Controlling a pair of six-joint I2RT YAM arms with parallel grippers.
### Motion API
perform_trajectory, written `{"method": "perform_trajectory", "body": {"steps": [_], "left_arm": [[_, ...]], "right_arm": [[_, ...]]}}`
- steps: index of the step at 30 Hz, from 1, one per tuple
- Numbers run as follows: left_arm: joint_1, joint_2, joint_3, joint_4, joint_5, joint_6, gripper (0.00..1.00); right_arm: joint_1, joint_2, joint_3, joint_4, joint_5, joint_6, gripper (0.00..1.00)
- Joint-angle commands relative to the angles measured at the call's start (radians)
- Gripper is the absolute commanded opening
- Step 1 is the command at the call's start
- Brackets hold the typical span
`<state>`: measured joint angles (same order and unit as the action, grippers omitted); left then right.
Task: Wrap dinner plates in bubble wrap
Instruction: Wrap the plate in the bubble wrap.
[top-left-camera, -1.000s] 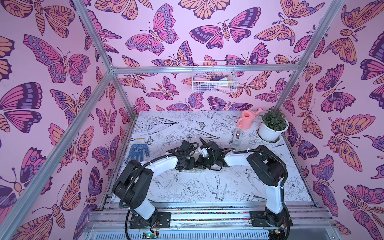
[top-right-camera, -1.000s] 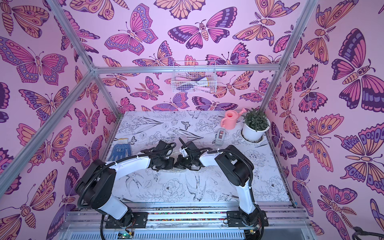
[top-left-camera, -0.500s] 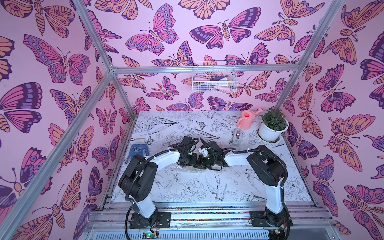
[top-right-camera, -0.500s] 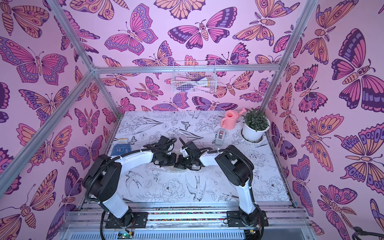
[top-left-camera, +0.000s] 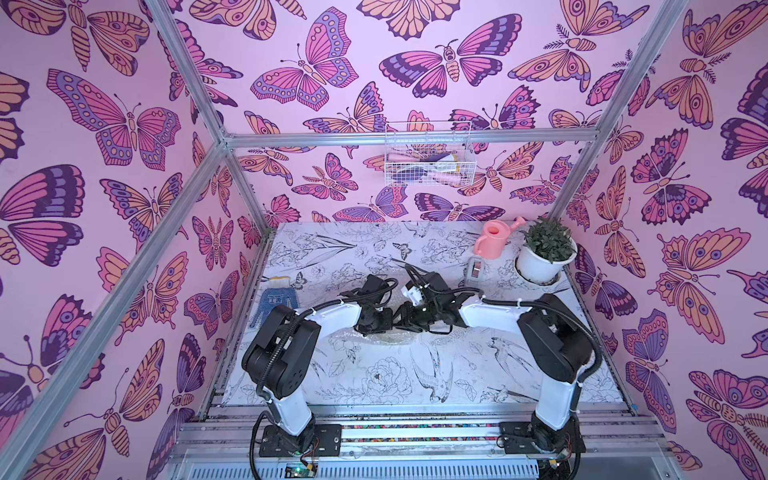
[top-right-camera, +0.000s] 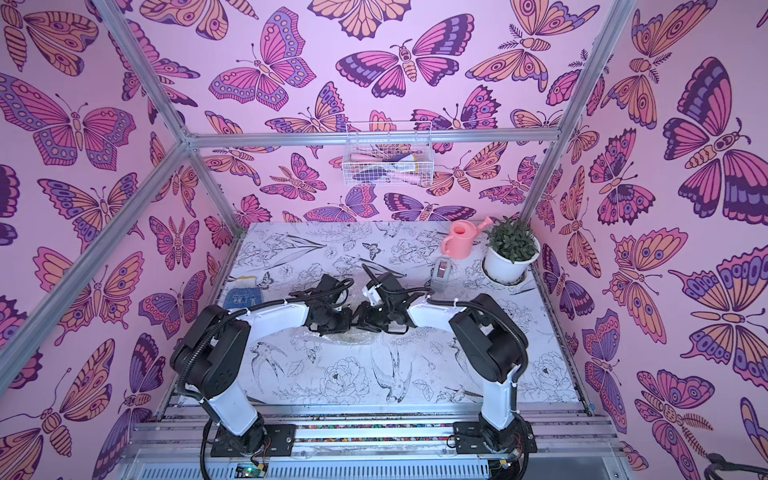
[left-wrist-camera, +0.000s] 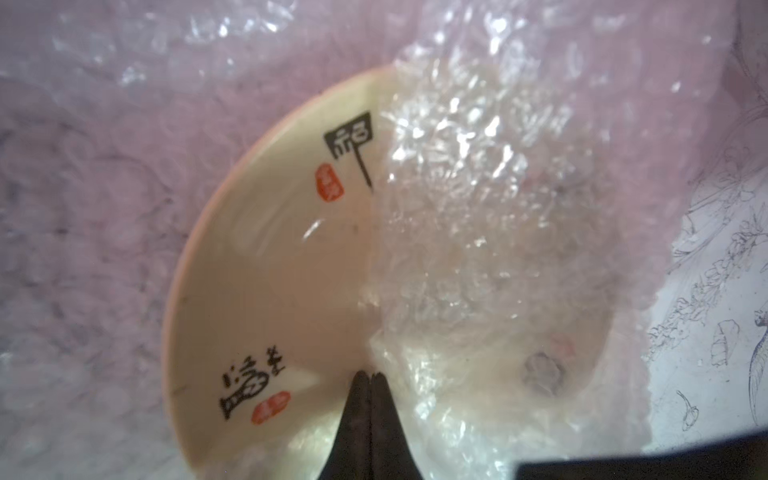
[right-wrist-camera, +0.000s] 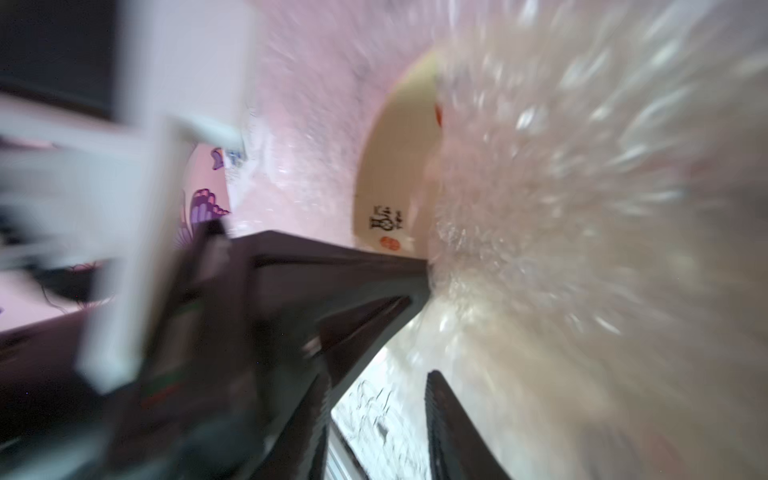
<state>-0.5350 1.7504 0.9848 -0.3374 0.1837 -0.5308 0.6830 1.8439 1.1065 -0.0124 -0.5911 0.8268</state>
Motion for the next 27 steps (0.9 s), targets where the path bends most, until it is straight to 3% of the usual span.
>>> {"method": "perform_trajectory", "body": {"steps": [1,4,8,14,18,24,27], "left_arm": [[-0.010,0.086,-0.070,-0.077,-0.033,0.024,0.00],[-0.010,0.083,-0.076,-0.077,-0.035,0.026,0.00],[-0.010,0.080,-0.083,-0.078,-0.027,0.025,0.00],[-0.010,0.086,-0.097,-0.078,-0.026,0.025,0.00],[-0.010,0.083,-0.104,-0.078,-0.028,0.020,0.00],[-0.011,0.087,-0.092,-0.080,-0.012,0.014,0.00],[-0.011,0.086,-0.092,-0.082,-0.013,0.016,0.00]], "right_arm": [[-0.104,-0.048,0.055,-0.113,-0.016,-0.104,0.43],[-0.198,-0.003,0.093,-0.116,-0.072,-0.145,0.44],[-0.287,0.116,0.212,-0.154,-0.121,-0.201,0.55],[-0.304,0.338,0.465,-0.176,-0.225,-0.239,0.61],[-0.304,0.466,0.603,-0.136,-0.254,-0.193,0.62],[-0.304,0.559,0.689,-0.027,-0.280,-0.103,0.49],[-0.304,0.567,0.708,-0.009,-0.295,-0.083,0.26]]}}
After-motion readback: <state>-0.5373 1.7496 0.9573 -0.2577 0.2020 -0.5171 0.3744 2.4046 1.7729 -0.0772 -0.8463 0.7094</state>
